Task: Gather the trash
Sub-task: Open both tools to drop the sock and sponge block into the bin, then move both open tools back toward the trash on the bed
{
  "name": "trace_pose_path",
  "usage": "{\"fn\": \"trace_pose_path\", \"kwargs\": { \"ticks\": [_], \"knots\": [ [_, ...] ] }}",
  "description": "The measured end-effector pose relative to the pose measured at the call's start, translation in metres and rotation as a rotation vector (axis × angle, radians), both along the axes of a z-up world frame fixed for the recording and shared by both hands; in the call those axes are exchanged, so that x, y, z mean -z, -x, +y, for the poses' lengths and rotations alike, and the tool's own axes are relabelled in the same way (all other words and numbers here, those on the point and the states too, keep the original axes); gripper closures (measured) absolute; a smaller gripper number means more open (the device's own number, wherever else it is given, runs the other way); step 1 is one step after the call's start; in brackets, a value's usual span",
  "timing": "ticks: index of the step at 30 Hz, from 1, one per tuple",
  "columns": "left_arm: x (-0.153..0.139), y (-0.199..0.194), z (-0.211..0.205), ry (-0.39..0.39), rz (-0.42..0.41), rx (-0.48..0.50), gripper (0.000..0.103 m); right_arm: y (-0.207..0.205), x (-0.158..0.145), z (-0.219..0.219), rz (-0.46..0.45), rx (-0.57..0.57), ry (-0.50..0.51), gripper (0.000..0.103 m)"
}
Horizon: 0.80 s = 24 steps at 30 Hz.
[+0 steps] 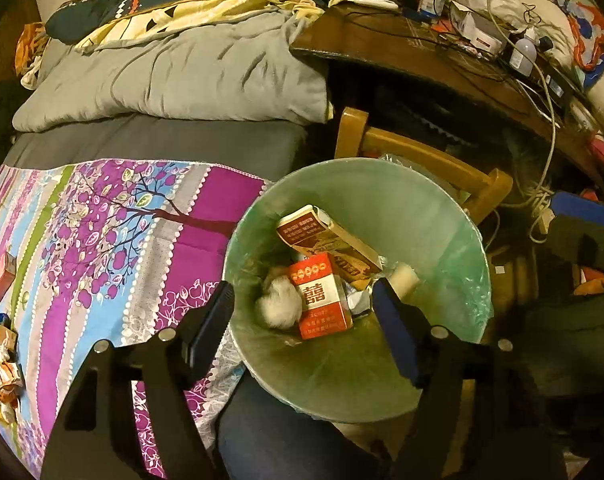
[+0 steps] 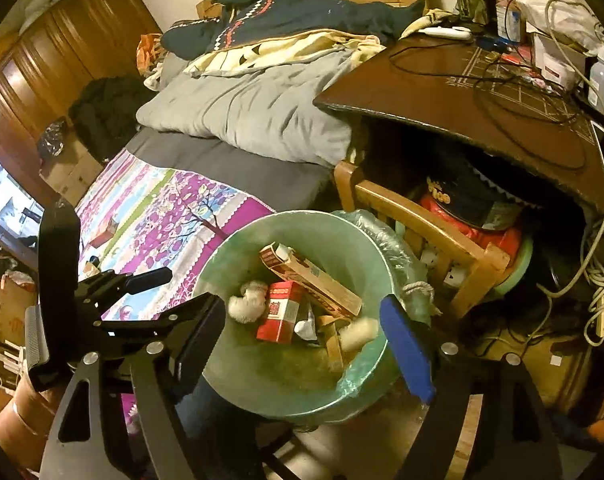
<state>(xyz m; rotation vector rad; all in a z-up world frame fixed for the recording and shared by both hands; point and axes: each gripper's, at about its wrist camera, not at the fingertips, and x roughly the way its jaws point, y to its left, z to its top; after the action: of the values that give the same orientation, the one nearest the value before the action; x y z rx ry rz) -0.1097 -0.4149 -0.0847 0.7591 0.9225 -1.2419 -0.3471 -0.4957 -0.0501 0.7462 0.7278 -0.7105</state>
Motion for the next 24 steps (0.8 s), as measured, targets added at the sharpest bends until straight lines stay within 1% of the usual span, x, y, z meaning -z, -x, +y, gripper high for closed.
{"fn": "trace_pose_path", "kwargs": {
  "ticks": [9, 16, 18, 22, 24],
  "knots": [
    [0.000, -0.002, 0.003, 0.000, -0.001, -0.013, 0.035, 0.002, 0.003, 0.002, 0.004, 0.009, -0.001, 0.023],
    [0.001, -0.009, 0.012, 0.003, -0.003, -0.054, 0.035, 0.001, 0.003, 0.004, 0.011, 0.019, 0.013, 0.023],
    [0.000, -0.010, 0.013, 0.005, -0.004, -0.061, 0.035, -0.001, 0.002, 0.008, 0.029, 0.023, 0.034, 0.023],
    [-0.003, -0.010, 0.016, 0.018, -0.008, -0.057, 0.035, -0.005, -0.002, 0.018, 0.101, 0.046, 0.131, 0.023],
    [-0.005, -0.010, 0.018, 0.028, -0.016, -0.057, 0.035, -0.007, -0.004, 0.023, 0.134, 0.056, 0.179, 0.019]
  ]
}}
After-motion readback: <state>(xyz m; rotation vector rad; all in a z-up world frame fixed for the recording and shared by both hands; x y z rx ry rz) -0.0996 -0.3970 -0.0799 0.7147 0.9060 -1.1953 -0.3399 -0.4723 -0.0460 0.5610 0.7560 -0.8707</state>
